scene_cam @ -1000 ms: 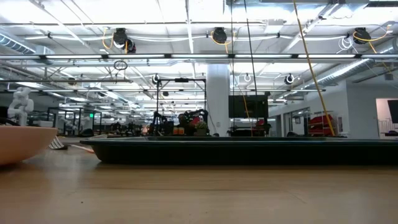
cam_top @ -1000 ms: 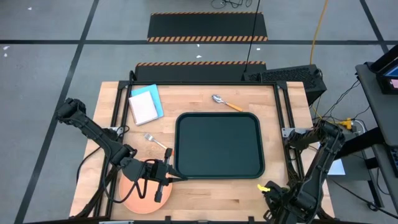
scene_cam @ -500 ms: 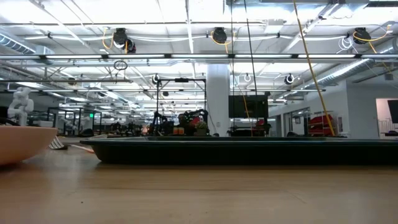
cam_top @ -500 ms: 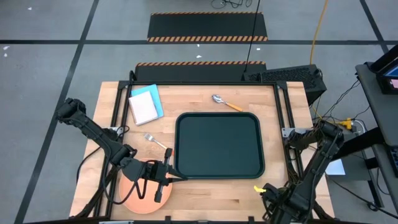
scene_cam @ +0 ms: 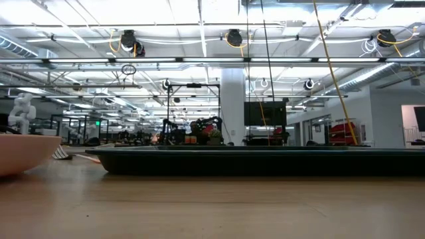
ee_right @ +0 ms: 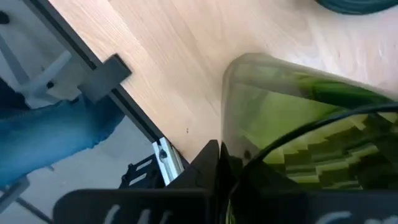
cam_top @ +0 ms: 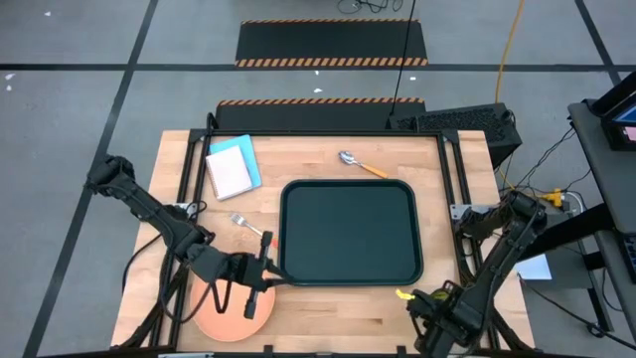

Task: Pick and place plate/cup/fork/spoon on tray
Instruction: Put the cup on the green tray

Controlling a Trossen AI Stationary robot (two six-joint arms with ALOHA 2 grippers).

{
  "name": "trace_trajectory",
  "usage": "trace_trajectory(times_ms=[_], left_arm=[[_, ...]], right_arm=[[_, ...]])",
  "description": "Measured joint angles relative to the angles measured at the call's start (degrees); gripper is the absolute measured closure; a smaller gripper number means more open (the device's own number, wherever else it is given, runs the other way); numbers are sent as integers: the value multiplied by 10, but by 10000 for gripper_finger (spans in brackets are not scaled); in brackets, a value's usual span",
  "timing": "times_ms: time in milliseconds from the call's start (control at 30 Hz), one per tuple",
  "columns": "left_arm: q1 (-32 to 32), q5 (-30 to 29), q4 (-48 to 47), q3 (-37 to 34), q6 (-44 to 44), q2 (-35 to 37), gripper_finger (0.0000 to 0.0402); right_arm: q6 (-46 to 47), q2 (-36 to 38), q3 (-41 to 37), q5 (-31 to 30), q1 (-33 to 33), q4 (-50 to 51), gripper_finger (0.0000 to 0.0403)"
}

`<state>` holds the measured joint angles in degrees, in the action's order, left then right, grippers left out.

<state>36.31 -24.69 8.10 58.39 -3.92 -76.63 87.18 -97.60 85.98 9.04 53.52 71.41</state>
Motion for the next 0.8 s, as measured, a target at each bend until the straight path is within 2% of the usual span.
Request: trace_trajectory(times_ms=[467,800], left_arm=[[-53,13,-70,0,-40,30,389],[-107,57,-71,0,-35,30,389]], right_arm=[[-154,0,78,-53,-64,0,401],[-327,0,105,-174,-121,46,402]])
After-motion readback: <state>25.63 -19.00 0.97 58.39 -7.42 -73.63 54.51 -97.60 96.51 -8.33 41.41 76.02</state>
